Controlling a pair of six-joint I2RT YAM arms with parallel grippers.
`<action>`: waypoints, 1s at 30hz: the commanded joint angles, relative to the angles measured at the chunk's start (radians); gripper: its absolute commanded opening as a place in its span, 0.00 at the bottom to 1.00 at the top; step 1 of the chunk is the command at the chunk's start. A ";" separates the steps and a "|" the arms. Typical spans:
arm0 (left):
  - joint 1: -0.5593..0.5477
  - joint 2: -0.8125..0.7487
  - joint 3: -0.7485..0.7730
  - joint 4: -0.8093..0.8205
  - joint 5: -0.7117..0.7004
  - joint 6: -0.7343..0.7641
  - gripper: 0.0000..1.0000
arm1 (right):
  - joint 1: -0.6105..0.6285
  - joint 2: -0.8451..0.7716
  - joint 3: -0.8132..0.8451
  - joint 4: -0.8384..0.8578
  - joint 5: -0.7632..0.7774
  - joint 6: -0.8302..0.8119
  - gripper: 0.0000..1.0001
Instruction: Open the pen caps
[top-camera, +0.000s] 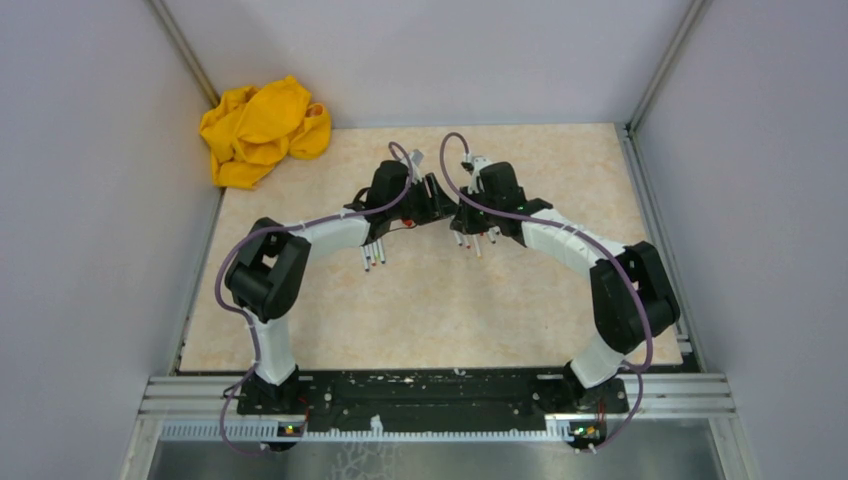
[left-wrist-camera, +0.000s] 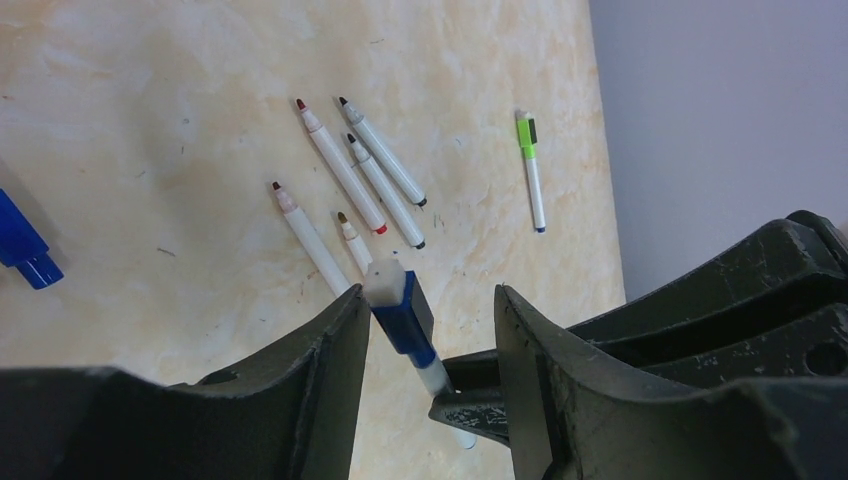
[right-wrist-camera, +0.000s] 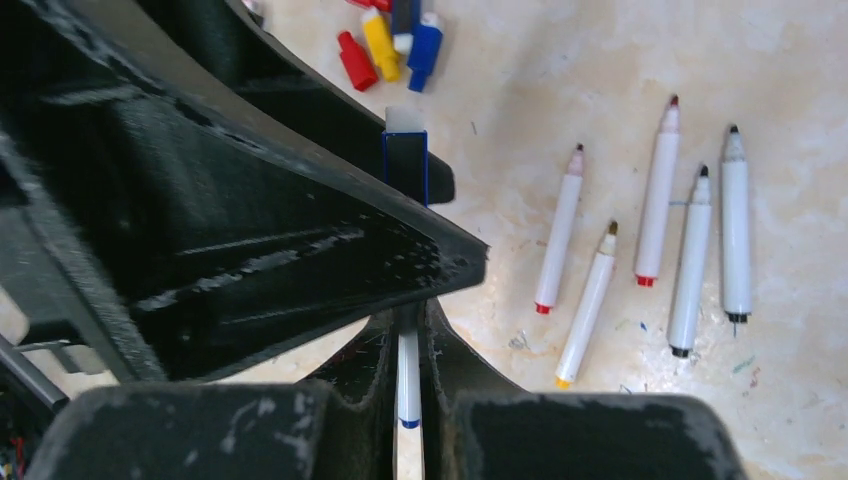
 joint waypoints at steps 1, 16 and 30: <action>0.000 0.007 0.027 0.010 0.003 -0.019 0.55 | 0.017 -0.029 0.064 0.031 -0.022 0.008 0.00; 0.027 -0.055 -0.028 0.016 -0.061 -0.064 0.37 | 0.033 -0.022 0.071 0.012 -0.033 -0.002 0.00; 0.034 -0.108 -0.080 0.034 -0.118 -0.078 0.00 | 0.037 0.020 0.095 0.019 -0.048 -0.004 0.00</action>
